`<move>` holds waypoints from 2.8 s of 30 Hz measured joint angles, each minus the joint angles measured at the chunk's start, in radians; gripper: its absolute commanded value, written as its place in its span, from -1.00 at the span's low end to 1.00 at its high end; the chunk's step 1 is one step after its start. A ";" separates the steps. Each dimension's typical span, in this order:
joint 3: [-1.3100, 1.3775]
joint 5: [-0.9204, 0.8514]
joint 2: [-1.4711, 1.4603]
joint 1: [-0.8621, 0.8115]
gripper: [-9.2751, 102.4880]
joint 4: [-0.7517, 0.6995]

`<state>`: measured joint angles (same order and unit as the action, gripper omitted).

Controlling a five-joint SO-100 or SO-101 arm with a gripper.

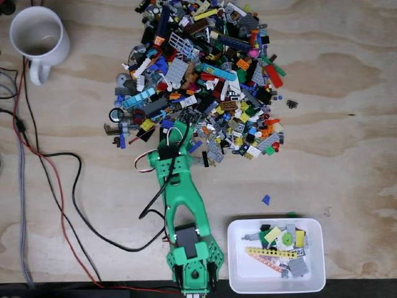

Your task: Find the closest Lego and put it in the bin.

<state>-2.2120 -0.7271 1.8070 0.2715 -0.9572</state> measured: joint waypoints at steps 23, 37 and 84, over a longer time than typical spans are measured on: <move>0.000 -0.021 -0.071 -0.003 -0.66 0.041; -0.018 -0.025 -0.089 -0.003 -0.67 0.077; 0.259 -0.428 0.466 -0.709 -0.79 -0.586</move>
<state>-1.9528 -1.1551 2.2734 -0.4372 -1.5432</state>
